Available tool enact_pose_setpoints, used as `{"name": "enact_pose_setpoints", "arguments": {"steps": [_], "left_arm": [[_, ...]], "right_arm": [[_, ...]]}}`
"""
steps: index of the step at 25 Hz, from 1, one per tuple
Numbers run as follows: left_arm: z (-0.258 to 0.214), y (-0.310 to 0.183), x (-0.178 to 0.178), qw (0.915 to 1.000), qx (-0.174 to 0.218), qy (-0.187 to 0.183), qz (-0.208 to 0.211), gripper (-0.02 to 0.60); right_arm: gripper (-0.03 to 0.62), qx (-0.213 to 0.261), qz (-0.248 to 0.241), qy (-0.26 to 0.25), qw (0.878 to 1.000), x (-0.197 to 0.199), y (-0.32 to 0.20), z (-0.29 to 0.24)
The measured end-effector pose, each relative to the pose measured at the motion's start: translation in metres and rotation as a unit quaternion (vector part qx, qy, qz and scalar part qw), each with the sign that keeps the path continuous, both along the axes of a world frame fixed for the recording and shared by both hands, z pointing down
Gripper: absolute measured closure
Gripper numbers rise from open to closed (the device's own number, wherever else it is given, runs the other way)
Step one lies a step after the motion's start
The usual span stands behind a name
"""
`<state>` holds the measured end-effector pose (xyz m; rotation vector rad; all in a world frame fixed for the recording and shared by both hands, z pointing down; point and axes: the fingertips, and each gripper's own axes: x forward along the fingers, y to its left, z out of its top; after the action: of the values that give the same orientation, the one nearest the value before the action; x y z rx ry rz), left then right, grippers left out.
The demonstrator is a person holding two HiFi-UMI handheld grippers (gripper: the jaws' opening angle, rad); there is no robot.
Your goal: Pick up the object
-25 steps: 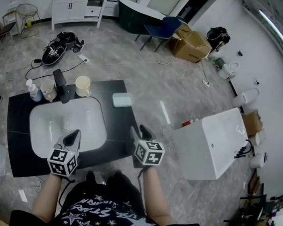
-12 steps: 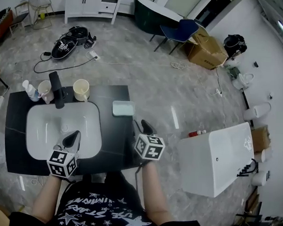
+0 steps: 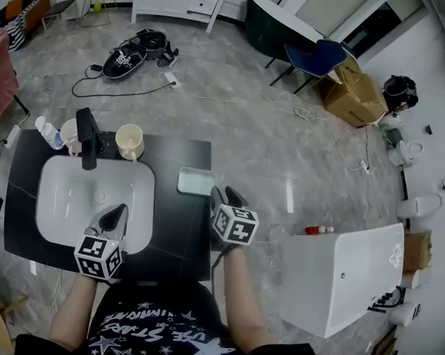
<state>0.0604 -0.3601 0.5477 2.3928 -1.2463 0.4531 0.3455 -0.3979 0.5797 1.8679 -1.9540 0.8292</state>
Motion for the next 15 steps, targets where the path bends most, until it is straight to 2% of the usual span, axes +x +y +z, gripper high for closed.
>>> {"name": "enact_pose_setpoints", "arguments": {"steps": [7,15], "left_arm": [[0.004,-0.001,0.002,0.9996,-0.01,-0.008,-0.026,0.572],[0.012,0.004,-0.006,0.9987,-0.016,-0.011,-0.046,0.572]], "right_arm": [[0.431,-0.026,-0.031,-0.006,0.999,-0.005,-0.022,0.027],[0.487,-0.063,-0.023,0.035,0.997,-0.002,-0.032,0.053]]}}
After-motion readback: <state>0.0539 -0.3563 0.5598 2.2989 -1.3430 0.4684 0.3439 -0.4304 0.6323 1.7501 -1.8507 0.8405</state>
